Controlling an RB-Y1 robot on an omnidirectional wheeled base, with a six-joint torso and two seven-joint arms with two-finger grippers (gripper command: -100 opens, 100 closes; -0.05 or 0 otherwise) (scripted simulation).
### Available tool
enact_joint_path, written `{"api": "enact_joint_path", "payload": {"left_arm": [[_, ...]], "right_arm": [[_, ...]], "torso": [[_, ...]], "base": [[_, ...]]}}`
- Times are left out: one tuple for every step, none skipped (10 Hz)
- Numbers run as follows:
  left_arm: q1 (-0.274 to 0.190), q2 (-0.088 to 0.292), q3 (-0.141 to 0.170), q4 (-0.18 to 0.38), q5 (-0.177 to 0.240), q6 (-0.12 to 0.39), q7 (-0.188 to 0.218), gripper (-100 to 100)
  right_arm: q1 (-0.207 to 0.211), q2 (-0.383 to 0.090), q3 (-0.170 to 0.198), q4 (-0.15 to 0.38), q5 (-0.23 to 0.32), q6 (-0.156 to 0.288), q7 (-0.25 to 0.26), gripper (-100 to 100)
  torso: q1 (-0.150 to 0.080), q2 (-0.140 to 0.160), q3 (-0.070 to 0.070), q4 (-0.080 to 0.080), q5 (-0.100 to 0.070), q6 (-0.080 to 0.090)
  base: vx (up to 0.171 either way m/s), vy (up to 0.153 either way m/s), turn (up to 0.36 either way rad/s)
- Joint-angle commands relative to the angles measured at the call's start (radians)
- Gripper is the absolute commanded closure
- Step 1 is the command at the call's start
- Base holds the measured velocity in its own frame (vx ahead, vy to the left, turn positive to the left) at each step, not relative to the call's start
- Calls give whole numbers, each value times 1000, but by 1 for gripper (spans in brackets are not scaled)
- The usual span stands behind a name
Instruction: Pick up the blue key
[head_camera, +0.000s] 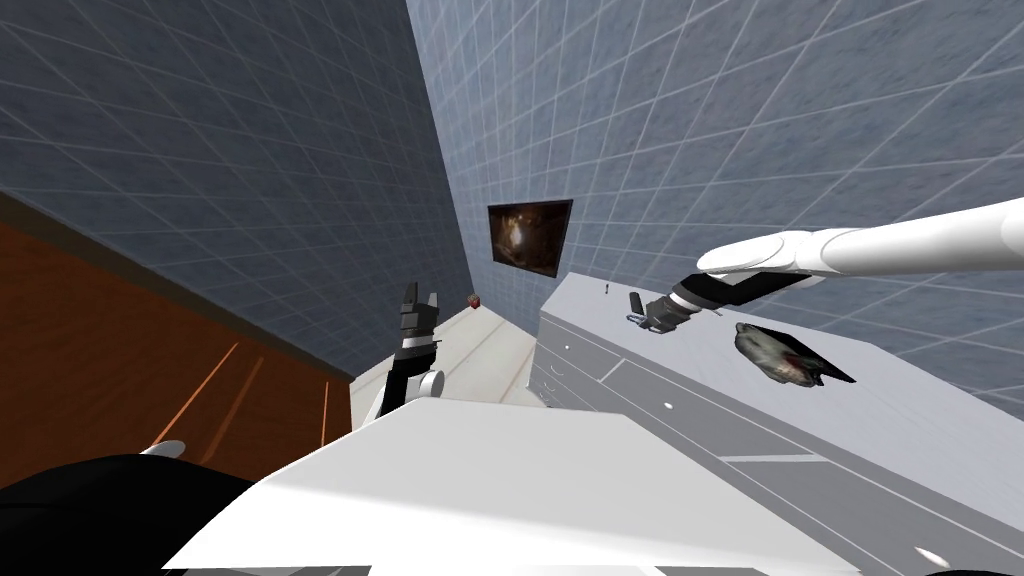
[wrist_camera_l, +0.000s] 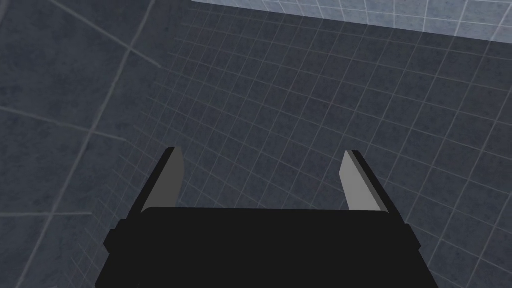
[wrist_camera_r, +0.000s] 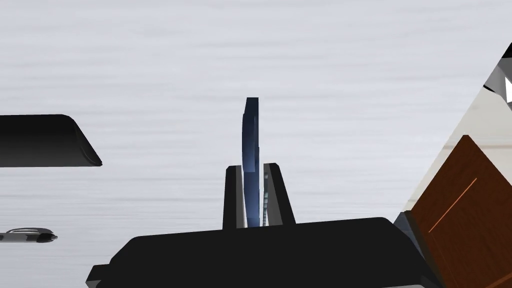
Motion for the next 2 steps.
{"api": "enact_joint_path", "payload": {"left_arm": [[0, 0, 0, 0, 0, 0, 0, 0], [0, 0, 0, 0, 0, 0, 0, 0]], "right_arm": [[0, 0, 0, 0, 0, 0, 0, 100], [-2, -1, 0, 1, 0, -4, -2, 0]], "torso": [[0, 0, 0, 0, 0, 0], [0, 0, 0, 0, 0, 0]], "base": [[-6, -12, -8], [0, 0, 0]]}}
